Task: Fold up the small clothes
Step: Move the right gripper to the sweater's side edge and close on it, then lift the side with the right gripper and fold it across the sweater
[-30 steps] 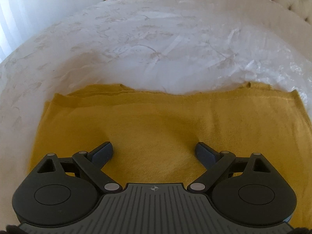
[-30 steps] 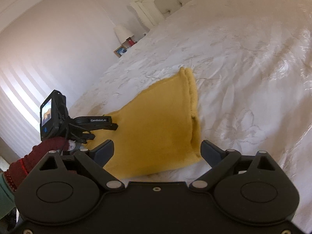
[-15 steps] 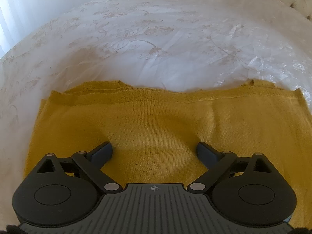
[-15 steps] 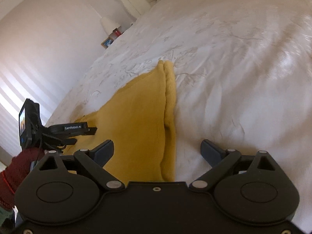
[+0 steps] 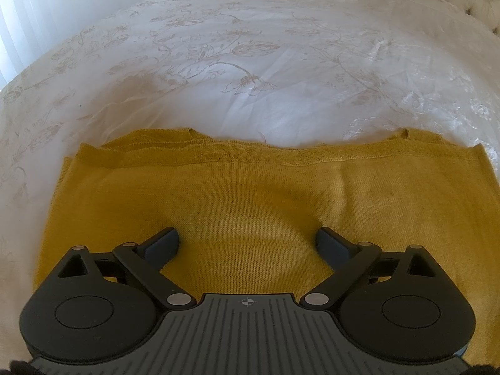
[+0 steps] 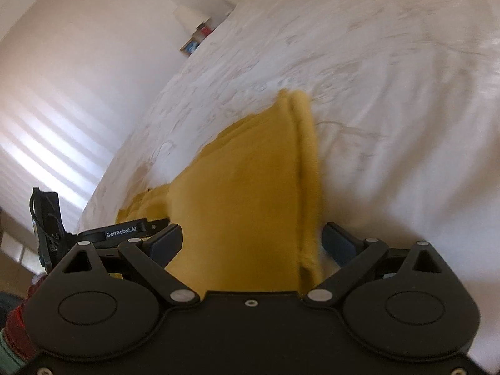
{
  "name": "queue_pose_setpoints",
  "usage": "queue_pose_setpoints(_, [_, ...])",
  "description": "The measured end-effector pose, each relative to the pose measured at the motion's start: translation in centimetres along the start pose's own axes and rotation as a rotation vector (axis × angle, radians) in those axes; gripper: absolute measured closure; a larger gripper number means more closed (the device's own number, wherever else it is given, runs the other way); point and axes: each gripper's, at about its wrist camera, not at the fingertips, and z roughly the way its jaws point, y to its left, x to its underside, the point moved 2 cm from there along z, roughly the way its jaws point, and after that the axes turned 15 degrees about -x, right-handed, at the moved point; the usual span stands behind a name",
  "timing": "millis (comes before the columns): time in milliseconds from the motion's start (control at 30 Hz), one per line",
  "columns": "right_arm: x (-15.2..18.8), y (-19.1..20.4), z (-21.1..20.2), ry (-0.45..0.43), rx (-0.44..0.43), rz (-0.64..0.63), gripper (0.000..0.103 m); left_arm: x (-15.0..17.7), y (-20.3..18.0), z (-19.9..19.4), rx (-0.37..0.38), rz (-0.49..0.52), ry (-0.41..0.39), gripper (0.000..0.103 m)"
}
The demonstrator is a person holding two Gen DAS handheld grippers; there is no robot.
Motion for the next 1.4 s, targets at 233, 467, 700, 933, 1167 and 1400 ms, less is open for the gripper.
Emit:
queue_pose_setpoints(233, [-0.4, -0.1, 1.4, 0.014, 0.027, 0.038, 0.050, -0.2, 0.5, -0.4, 0.019, -0.008, 0.005, 0.011])
queue_pose_setpoints(467, [0.5, -2.4, -0.2, -0.056, 0.011, 0.183, 0.078, 1.8, 3.8, -4.3, 0.120, -0.013, -0.027, 0.023])
queue_pose_setpoints(700, [0.2, -0.4, 0.2, -0.028, 0.117, 0.110, 0.076, 5.2, 10.4, -5.8, 0.146, -0.027, -0.053, 0.023])
queue_pose_setpoints(933, [-0.2, 2.1, 1.3, 0.008, 0.236, 0.016, 0.078, 6.7, 15.8, -3.9, 0.134, -0.063, -0.067, 0.022])
queue_pose_setpoints(1167, [-1.9, 8.0, 2.2, 0.005, 0.287, -0.103, 0.079, 6.8, 18.8, -2.7, 0.130, -0.101, -0.128, 0.022])
queue_pose_setpoints(1400, [-2.0, 16.0, 7.8, 0.027, 0.188, -0.205, 0.079, 6.9, 20.9, -2.4, 0.180, -0.132, -0.120, 0.022])
